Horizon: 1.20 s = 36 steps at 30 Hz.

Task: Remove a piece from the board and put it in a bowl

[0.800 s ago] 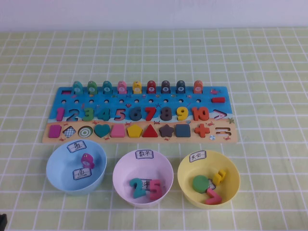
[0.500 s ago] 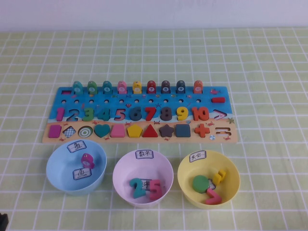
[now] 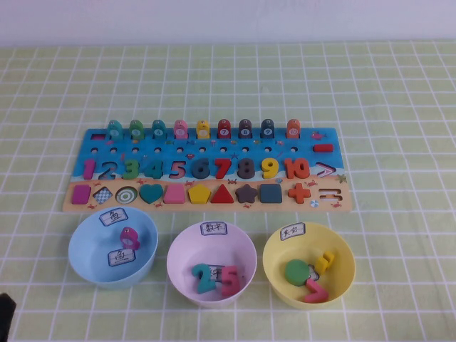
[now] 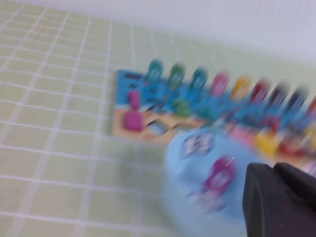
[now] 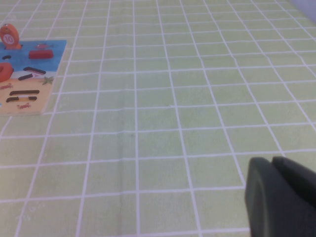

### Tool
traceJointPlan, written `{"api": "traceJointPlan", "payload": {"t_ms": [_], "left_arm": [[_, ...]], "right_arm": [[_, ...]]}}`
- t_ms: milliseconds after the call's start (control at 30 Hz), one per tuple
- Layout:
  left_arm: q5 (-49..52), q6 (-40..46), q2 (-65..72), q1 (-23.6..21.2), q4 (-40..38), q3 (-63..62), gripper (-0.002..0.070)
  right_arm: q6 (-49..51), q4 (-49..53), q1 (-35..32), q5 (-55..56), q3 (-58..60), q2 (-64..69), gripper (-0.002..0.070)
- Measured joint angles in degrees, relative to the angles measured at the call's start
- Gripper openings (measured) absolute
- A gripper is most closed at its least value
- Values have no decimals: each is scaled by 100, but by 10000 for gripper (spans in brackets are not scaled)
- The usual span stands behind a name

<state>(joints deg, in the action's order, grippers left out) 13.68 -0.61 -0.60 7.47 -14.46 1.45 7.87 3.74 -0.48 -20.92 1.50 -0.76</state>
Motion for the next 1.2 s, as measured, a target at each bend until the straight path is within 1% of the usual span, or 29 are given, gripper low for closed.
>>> {"api": "traceJointPlan", "payload": {"t_ms": [67, 133, 200, 300, 533, 633, 733, 833, 933, 1000, 1067, 1200], "left_arm": [[-416, -399, 0, 0, -853, 0, -5], [-758, -592, 0, 0, -1365, 0, -5], [-1063, -702, 0, 0, -1715, 0, -5], [-1287, -755, 0, 0, -1910, 0, -5], [-1368, -755, 0, 0, -2066, 0, -5], [-1044, -734, 0, 0, -2297, -17, -5], [-93, -291, 0, 0, -2117, -488, -5], [825, 61, 245, 0, -1692, -1313, -5], [1889, 138, 938, 0, -880, -2314, -4], [2770, 203, 1541, 0, -324, -3030, -4], [3455, 287, 2088, 0, 101, -3679, -5], [4374, 464, 3172, 0, 765, -4641, -5]], "right_arm": [[0, 0, 0, 0, 0, 0, -17], [0, 0, 0, 0, 0, 0, -17], [0, 0, 0, 0, 0, 0, -17], [0, 0, 0, 0, 0, 0, -17], [0, 0, 0, 0, 0, 0, -17], [0, 0, 0, 0, 0, 0, -17], [0, 0, 0, 0, 0, 0, -17], [0, 0, 0, 0, 0, 0, -17], [0, 0, 0, 0, 0, 0, -17], [0, 0, 0, 0, 0, 0, -17], [0, 0, 0, 0, 0, 0, -17], [0, 0, 0, 0, 0, 0, -17]]}}
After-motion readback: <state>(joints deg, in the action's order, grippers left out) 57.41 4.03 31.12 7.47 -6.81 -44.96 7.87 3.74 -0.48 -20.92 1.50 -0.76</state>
